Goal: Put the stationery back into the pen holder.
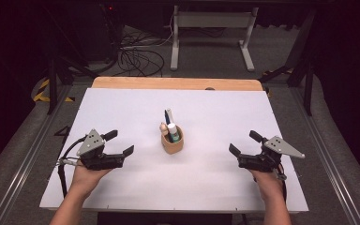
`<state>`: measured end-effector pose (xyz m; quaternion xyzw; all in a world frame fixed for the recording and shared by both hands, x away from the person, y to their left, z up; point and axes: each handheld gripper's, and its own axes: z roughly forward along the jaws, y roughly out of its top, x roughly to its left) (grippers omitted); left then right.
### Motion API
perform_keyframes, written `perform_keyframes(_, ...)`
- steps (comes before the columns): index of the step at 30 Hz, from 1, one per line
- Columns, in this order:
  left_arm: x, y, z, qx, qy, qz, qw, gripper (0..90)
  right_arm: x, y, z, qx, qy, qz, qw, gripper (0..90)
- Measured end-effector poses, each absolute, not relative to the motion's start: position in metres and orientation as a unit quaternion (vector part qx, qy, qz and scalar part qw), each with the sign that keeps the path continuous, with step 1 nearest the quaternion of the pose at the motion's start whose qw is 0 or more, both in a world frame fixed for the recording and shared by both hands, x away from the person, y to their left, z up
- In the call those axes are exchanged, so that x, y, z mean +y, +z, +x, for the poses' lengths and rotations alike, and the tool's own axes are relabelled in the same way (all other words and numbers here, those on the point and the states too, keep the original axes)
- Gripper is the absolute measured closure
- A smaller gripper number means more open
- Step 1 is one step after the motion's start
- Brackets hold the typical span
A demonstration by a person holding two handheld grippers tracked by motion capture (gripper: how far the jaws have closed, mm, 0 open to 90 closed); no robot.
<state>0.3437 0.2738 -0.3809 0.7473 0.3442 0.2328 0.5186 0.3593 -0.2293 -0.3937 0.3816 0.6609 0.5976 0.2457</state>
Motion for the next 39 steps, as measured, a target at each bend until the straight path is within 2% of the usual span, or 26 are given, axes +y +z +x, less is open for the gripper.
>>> perform_keyframes(39,0.2739,-0.3824,0.3449,0.345,0.232,0.75,0.514,15.5,-0.2278,-0.3971,0.3606,0.668,0.589,0.381,0.249,1.5)
